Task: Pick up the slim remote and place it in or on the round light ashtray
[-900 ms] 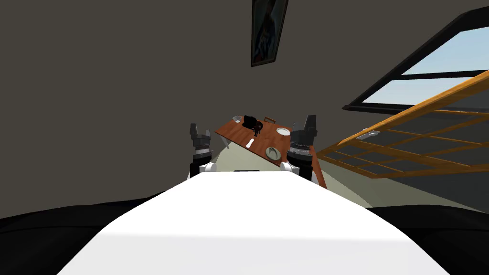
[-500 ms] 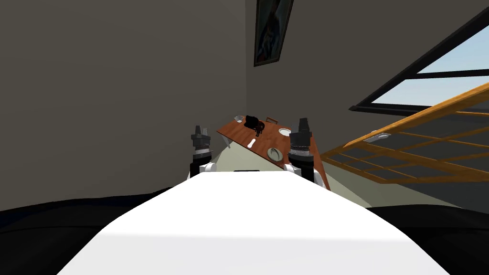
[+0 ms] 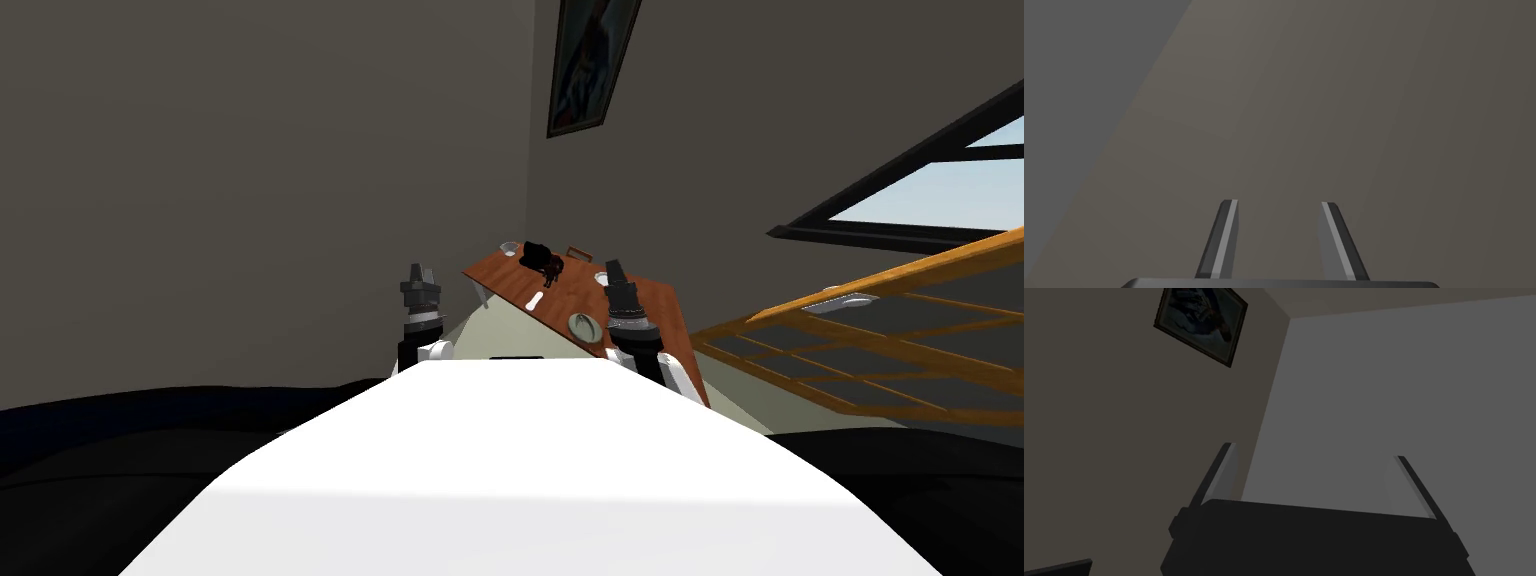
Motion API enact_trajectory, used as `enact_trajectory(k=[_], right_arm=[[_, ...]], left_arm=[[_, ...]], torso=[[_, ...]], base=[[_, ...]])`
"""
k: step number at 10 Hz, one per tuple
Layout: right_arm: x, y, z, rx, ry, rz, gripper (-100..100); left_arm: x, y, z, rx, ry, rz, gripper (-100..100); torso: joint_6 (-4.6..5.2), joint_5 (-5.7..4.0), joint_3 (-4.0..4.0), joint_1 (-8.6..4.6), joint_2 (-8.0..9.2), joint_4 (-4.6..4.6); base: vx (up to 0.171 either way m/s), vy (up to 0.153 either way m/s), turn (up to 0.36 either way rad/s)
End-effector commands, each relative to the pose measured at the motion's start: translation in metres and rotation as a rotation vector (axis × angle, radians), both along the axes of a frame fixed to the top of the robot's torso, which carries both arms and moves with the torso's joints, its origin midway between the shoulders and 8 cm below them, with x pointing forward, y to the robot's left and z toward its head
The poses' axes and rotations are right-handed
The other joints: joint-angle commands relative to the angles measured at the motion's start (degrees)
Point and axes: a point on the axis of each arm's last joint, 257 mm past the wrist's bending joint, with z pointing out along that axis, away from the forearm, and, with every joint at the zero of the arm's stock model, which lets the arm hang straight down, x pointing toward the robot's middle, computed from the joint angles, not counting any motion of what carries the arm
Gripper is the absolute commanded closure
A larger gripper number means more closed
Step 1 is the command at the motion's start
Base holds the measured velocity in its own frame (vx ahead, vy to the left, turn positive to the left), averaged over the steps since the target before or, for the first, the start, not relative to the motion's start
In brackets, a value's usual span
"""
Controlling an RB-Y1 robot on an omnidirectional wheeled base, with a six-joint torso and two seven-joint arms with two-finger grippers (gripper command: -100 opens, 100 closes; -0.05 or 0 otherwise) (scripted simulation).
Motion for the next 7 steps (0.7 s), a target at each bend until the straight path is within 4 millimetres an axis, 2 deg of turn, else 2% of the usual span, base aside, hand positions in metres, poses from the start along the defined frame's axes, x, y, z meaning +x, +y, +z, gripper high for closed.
enact_trajectory(k=[1, 4, 5, 6, 7], right_arm=[[0.001, -0.003, -0.014, -0.102, 0.028, -0.034, -100], [0.003, -0.005, -0.029, -0.216, 0.057, -0.069, -100], [0.003, -0.013, -0.041, -0.296, 0.081, -0.1, -100], [0.003, -0.011, -0.044, -0.319, 0.085, -0.103, -100], [0.002, -0.02, -0.057, -0.396, 0.11, -0.134, -100]], left_arm=[[0.0, 0.0, 0.0, 0.0, 0.0, 0.0, 0], [0.0, 0.0, 0.0, 0.0, 0.0, 0.0, 0], [0.0, 0.0, 0.0, 0.0, 0.0, 0.0, 0], [0.0, 0.0, 0.0, 0.0, 0.0, 0.0, 0], [0.0, 0.0, 0.0, 0.0, 0.0, 0.0, 0]], torso=[[0.0, 0.0, 0.0, 0.0, 0.0, 0.0], [-0.02, 0.01, 0.0, 0.04, -0.01, 0.0], [0.0, 0.01, 0.0, 0.02, 0.0, 0.0], [-0.03, 0.01, 0.0, 0.04, 0.0, 0.0], [0.01, 0.01, 0.0, 0.02, 0.0, 0.0]], base=[[0.0, 0.044, 0.163], [0.006, 0.043, 0.118], [0.004, 0.051, 0.248], [0.009, 0.041, 0.086], [0.014, 0.053, 0.206]])
